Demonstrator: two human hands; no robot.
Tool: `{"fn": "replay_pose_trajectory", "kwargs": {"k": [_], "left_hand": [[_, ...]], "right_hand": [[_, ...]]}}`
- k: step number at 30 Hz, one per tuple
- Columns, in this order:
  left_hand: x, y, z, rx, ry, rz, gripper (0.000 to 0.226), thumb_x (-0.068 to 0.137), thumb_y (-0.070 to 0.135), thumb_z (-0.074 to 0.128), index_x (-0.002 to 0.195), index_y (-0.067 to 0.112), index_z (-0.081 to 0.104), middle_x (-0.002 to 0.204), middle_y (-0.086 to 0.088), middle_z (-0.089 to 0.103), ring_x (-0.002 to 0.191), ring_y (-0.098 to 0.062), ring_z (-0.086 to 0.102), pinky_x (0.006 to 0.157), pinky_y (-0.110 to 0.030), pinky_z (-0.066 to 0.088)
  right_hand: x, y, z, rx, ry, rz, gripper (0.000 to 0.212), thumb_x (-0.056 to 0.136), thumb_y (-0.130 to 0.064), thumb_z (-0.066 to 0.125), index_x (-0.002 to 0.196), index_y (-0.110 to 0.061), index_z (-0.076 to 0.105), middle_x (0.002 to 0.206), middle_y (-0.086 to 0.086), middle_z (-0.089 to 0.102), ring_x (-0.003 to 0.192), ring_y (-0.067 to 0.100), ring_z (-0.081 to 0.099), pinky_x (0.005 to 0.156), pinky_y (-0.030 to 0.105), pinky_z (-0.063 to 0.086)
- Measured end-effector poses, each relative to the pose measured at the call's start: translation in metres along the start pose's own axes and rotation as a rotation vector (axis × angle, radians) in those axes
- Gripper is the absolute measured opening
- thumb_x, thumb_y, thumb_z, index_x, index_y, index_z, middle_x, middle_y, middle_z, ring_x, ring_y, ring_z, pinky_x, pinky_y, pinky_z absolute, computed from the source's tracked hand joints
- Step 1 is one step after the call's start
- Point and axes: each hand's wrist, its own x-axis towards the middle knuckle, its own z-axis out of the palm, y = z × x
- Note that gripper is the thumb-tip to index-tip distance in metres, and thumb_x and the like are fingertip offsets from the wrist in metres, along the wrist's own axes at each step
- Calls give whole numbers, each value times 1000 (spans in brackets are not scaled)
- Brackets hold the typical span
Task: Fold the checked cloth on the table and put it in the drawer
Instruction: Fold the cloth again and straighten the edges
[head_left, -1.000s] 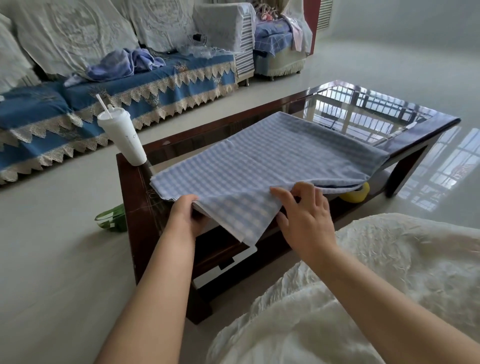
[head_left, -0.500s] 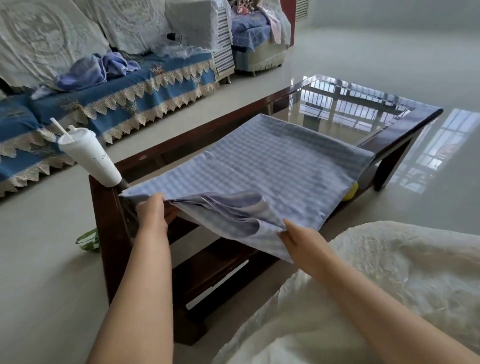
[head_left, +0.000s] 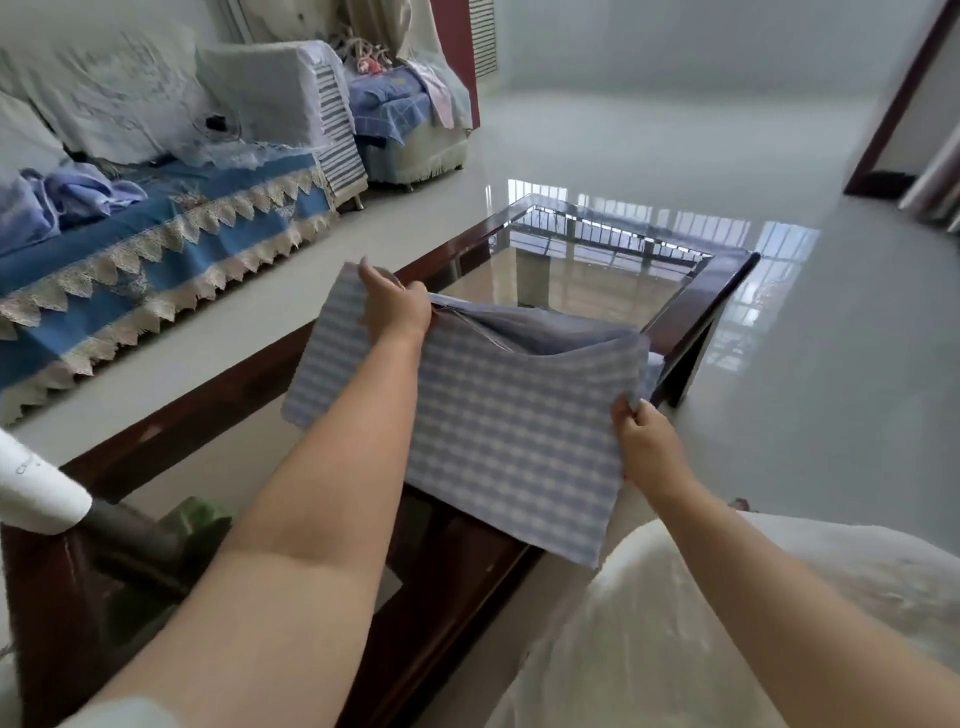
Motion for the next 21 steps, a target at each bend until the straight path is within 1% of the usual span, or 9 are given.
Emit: {"fn": "replay_pose_trajectory", "kwargs": {"k": [4,6,8,10,14,16,18,20,21], "left_hand": [[-12,-42,56,166,-656,28,59,101,30,36,152,25,5,146,-9,37,134,-28,38,109,-34,30],[-18,-76,78,399,-826,99,59,100,42,35,151,27,10,157,-9,22,145,-27,19,117,-40,18],[-20,-101,91,660,-783,285,59,99,47,34,151,28,14,160,-3,11,148,-26,7,118,-40,10],[-22,-108,96,713,-708,404,59,98,48,34,151,28,15,161,1,8,148,-23,5,119,-39,7],[-21,-114,98,732,-653,486,61,97,50,36,151,29,17,160,3,11,148,-20,7,119,-40,9],[-23,-114,96,772,-670,525,62,95,53,36,151,30,17,160,4,11,148,-19,7,119,-41,9],[-29,-113,91,767,-643,525,62,95,53,37,150,31,20,159,3,16,147,-19,10,118,-43,9],[-39,-113,80,724,-485,460,56,95,48,42,146,27,30,157,1,24,147,-21,13,117,-47,8],[-47,-115,71,691,-341,412,53,94,44,46,143,25,36,156,-3,25,147,-24,13,116,-49,8]], "right_hand": [[45,48,-3,0,33,203,37,86,-41,51,78,-8,64,91,16,69,89,40,65,81,56,54],[53,63,-2,-3,8,256,40,77,-42,55,84,-3,64,86,20,70,82,38,67,77,59,54],[55,58,-2,-55,22,210,39,72,-50,57,86,-13,63,86,11,70,79,28,67,76,54,56],[55,44,0,-168,58,128,37,78,-54,58,90,-19,60,92,2,67,86,25,64,80,45,54],[77,30,0,-427,173,-8,42,83,-46,60,96,-6,63,107,15,58,107,34,50,88,39,43],[93,22,-5,-373,97,78,53,72,-58,61,94,-11,67,101,11,64,103,32,58,86,38,50],[108,8,-13,-295,-24,157,54,64,-65,62,88,-17,66,90,4,66,89,25,64,73,35,54],[118,-13,-20,-460,-176,122,31,77,-57,63,86,-27,65,82,1,64,75,19,62,65,28,50],[128,-21,-21,-591,-222,83,26,79,-55,63,88,-31,67,82,1,65,75,20,62,68,29,51]]}}
